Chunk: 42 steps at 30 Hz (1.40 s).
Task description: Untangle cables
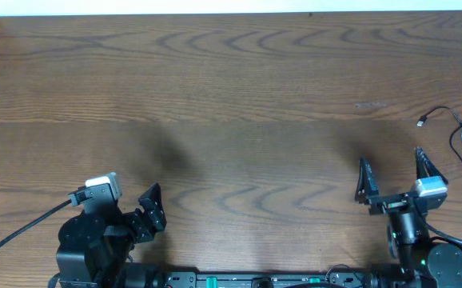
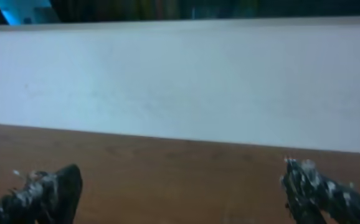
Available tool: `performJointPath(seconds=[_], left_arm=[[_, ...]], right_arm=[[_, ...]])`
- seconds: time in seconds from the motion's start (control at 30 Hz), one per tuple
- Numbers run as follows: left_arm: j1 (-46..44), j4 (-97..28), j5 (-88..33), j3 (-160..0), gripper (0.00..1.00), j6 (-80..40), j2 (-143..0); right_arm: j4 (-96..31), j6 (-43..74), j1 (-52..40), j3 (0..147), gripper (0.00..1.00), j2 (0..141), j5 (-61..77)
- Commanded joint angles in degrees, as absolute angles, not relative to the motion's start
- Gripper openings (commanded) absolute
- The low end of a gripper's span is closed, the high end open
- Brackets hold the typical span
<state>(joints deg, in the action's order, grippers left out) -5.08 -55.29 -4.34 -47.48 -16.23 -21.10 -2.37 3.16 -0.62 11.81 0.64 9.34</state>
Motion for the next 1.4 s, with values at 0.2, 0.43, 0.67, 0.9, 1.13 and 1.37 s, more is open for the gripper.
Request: performJointPath(seconds=[0.2, 0.43, 0.67, 0.9, 1.13, 1.37], left_arm=[[-5.2, -55.2, -3.8, -47.2, 0.87, -15.2, -20.9], [-5.2, -55.2, -3.8, -47.2, 0.87, -15.2, -20.9], [-5.2, -55.2, -3.8, -47.2, 0.87, -15.3, -20.9], [-5.2, -55.2, -3.8, -47.2, 0.87, -15.3, -20.9], [-5.2, -55.2, -3.8, -47.2, 0.87, -15.3, -20.9], [-5.2, -55.2, -3.8, -47.2, 0.87, -15.2, -20.9]], right_arm=[[15.5, 2.7, -0.7, 0.3, 0.99, 0.3, 8.7], [6.5, 2.5, -0.7, 0.3, 0.99, 0.3, 8.1], [-3.7, 2.7, -0.8, 0.3, 0.99, 0.4, 7.8], [-3.7, 2.7, -0.8, 0.3, 0.99, 0.4, 7.8], [-3.7, 2.7, -0.8, 0.3, 0.99, 0.4, 7.8], [-3.7, 2.7, -0.8, 0.3, 0.99, 0.4, 7.8]])
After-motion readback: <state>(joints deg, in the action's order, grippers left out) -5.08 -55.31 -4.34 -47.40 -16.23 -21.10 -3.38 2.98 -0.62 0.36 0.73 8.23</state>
